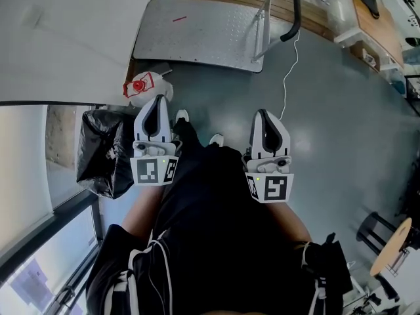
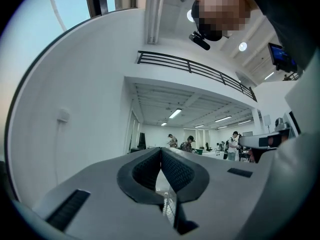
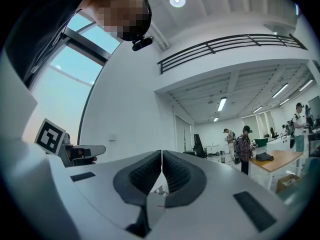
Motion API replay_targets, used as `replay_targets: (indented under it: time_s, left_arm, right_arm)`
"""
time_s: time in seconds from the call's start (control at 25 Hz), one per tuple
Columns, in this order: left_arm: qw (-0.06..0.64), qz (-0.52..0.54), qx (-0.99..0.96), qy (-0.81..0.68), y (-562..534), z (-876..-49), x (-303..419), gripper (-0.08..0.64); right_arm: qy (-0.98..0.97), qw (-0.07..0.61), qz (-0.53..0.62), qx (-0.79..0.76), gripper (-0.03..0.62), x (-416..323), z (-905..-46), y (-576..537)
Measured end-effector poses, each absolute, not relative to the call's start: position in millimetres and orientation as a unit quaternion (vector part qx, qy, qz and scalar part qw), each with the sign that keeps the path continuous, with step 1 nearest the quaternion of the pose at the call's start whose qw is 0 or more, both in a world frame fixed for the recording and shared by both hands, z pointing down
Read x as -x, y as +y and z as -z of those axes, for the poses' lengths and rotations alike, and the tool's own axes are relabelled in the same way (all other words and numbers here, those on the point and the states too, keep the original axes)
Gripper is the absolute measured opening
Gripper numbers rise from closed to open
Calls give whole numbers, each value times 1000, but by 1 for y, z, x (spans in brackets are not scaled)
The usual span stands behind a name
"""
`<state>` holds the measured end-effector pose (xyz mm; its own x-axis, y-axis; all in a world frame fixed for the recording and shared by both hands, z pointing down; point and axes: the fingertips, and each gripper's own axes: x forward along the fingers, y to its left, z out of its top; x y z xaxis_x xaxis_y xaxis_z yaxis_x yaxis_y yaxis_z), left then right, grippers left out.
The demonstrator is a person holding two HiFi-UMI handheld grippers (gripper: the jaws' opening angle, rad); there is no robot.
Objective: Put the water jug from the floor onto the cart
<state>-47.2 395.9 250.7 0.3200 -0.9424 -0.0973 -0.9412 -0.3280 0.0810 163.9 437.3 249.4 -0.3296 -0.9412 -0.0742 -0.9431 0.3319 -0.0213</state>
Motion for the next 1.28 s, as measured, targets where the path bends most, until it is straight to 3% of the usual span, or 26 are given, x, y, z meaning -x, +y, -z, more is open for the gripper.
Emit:
replay_targets:
  time_s: [0.56,1.28]
  left_arm:
    - [29,57,-853,-518,338,-266,11,18]
    - [76,64,-878,-469,204,-281,35,18]
  right_arm:
    - [795,27,19,606,20,-165,-271,382]
    - [807,7,20,591,20,-106,-271,233]
